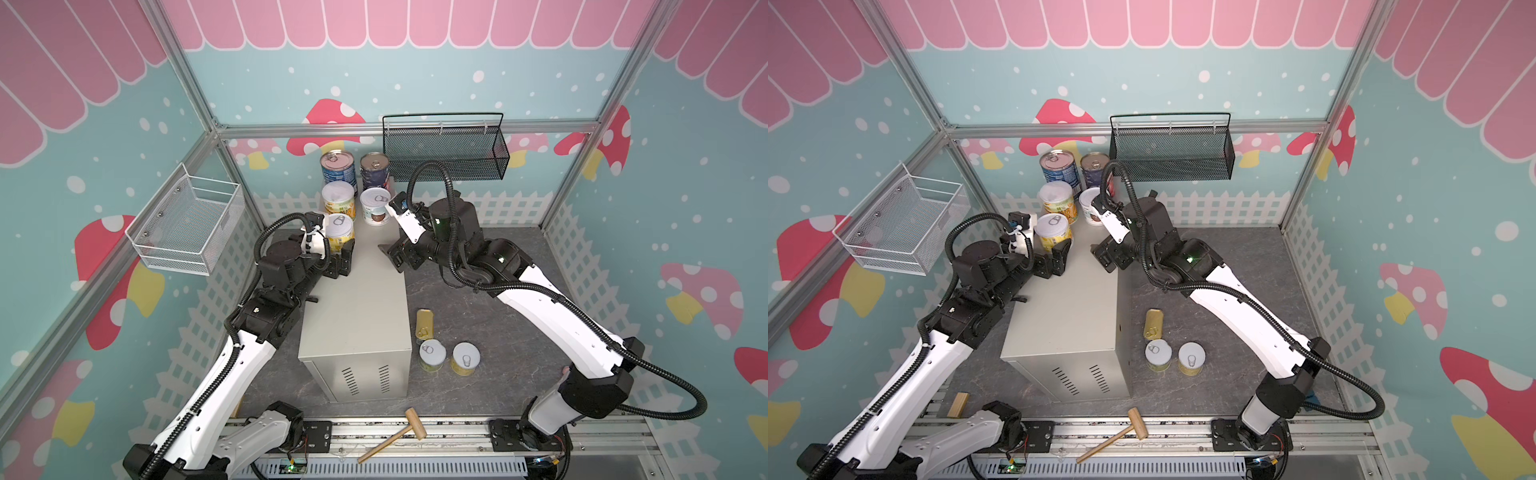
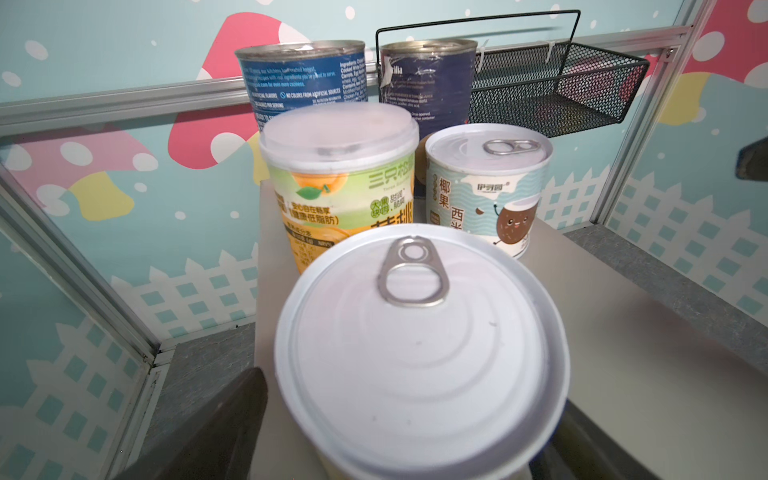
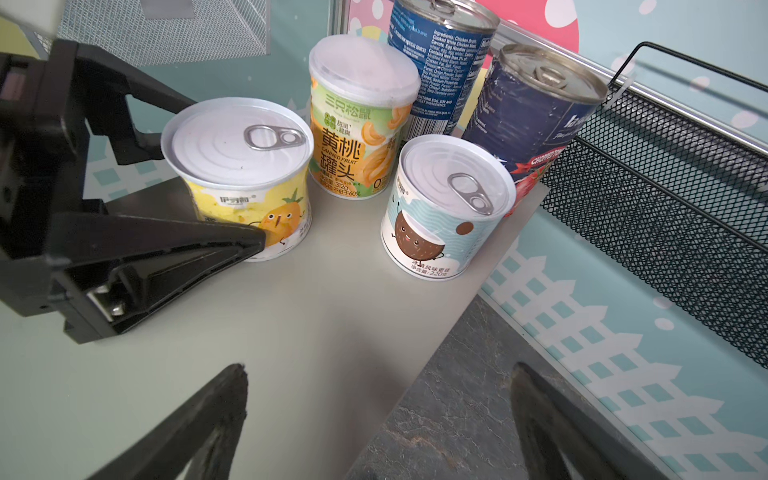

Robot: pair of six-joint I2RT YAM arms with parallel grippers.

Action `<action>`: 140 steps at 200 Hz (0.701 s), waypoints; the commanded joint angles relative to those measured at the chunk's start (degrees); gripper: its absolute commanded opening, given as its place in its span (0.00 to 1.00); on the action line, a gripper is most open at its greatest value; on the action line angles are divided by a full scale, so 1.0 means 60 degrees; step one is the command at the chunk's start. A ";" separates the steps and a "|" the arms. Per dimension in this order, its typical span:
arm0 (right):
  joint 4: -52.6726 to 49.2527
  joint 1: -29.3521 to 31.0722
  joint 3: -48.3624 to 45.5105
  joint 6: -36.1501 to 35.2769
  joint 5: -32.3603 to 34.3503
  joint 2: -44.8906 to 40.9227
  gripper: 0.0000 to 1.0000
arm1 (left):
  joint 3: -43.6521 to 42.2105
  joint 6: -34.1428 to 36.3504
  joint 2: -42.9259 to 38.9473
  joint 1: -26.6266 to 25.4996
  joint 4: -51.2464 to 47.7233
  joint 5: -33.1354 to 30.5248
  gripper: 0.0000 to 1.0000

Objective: Place and organize the canned foods onto the counter
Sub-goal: 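Slide the pineapple can with the left gripper toward the peach can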

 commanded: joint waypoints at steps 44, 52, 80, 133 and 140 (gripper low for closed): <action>0.0102 -0.0058 0.0276 0.0134 0.0113 0.0045 0.99 | -0.0048 -0.0234 0.0235 0.0085 0.0597 0.0114 0.99; 0.0116 -0.0061 0.0260 0.0130 0.0120 0.0039 0.99 | -0.0051 -0.0283 0.0279 0.0089 0.0683 0.0119 0.99; 0.0124 -0.0058 0.0143 0.0109 0.0107 -0.0028 0.99 | -0.0126 -0.0387 0.0441 0.0094 0.0934 -0.0145 0.99; 0.0253 -0.0072 -0.0279 0.0076 0.0275 -0.0301 0.99 | -0.0357 -0.0397 0.0407 0.0081 0.1230 -0.0369 0.95; 0.0298 -0.0072 -0.0335 0.0077 0.0249 -0.0321 0.99 | -0.0375 -0.0376 0.0390 0.0082 0.1238 -0.0416 0.94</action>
